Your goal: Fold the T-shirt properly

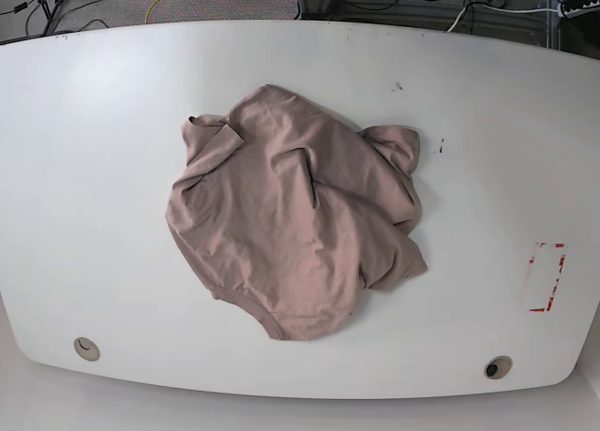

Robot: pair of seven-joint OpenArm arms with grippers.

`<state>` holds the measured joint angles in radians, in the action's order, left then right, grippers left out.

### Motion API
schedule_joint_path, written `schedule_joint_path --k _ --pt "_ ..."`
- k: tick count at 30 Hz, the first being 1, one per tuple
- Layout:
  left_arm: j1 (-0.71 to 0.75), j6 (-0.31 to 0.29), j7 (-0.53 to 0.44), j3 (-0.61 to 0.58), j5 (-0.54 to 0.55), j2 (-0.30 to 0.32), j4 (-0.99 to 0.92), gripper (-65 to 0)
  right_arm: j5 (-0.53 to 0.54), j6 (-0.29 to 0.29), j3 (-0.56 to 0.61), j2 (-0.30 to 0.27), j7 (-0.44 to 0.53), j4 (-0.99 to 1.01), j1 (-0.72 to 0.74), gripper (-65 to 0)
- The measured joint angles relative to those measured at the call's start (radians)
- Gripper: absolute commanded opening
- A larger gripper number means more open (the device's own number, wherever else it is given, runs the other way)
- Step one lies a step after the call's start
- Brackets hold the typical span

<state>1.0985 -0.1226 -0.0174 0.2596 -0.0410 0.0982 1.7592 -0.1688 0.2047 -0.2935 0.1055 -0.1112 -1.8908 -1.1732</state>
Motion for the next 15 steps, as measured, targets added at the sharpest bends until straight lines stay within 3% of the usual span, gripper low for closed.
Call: schedule_joint_path --k 15 --pt "0.013 -0.001 -0.025 -0.005 0.069 0.051 0.033 -43.3 0.008 0.005 0.021 0.000 0.003 -0.008 0.020 -60.7"
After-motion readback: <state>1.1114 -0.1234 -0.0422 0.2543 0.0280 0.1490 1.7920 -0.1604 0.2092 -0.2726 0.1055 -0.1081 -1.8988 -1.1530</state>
